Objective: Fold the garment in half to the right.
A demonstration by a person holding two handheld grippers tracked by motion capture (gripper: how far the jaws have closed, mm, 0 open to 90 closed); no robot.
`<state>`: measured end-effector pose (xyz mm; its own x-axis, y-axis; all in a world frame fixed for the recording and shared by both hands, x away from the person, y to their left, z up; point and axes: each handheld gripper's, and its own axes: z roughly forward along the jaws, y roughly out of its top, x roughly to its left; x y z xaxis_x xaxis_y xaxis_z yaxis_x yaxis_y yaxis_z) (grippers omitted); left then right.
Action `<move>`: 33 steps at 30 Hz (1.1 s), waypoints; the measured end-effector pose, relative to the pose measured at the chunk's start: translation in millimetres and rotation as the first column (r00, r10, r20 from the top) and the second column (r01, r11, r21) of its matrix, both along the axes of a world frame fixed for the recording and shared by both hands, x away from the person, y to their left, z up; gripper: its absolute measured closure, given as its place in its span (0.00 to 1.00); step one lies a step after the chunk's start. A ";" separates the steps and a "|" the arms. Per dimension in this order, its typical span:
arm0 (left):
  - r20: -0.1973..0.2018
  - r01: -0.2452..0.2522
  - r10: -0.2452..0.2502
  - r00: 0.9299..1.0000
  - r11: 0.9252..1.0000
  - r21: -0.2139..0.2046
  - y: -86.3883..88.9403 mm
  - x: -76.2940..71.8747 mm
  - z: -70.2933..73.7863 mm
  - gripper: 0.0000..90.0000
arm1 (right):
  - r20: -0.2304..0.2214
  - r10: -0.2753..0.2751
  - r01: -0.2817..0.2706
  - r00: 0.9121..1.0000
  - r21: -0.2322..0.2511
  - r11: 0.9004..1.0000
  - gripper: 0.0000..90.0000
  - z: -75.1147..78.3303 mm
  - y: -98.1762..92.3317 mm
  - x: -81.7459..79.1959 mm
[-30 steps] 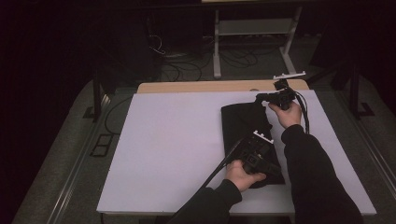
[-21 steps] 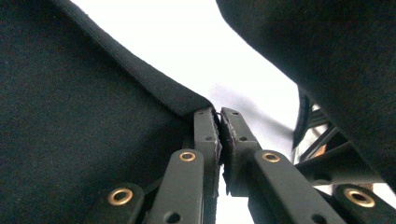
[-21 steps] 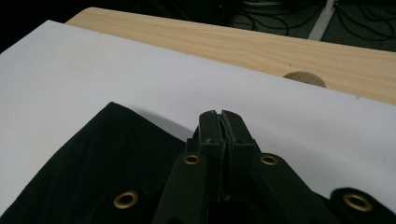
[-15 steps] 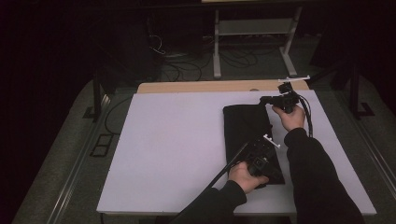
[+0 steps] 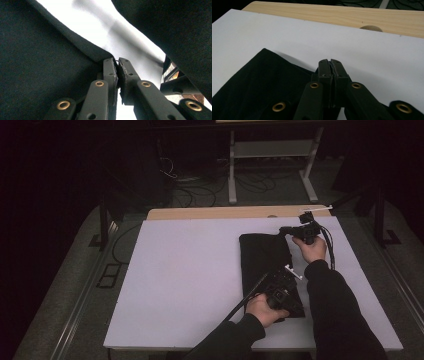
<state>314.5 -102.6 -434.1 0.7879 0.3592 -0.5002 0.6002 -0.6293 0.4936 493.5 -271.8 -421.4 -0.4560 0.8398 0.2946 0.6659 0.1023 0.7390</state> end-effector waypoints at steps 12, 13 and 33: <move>0.052 0.006 -0.002 0.999 0.998 -0.069 6.2 0.0 9.4 0.69 | 0.037 0.001 0.000 0.999 -0.016 1.000 0.65 11.1 -0.5 -8.4; 0.058 0.005 0.000 0.998 0.997 -0.073 7.1 0.5 10.4 0.67 | 0.037 0.005 -0.004 0.999 -0.016 1.000 0.62 12.2 -0.5 -9.2; 0.099 -0.018 0.034 0.995 0.986 -0.163 38.4 6.5 26.2 0.26 | 0.072 0.041 -0.039 0.997 -0.030 0.999 0.10 42.1 -5.0 -30.9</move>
<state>320.9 -64.1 -407.9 0.8287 0.3012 -0.4718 0.5574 -0.5211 0.6464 462.7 -276.8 -379.3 -0.5086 0.8281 0.2357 0.6056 0.1495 0.7816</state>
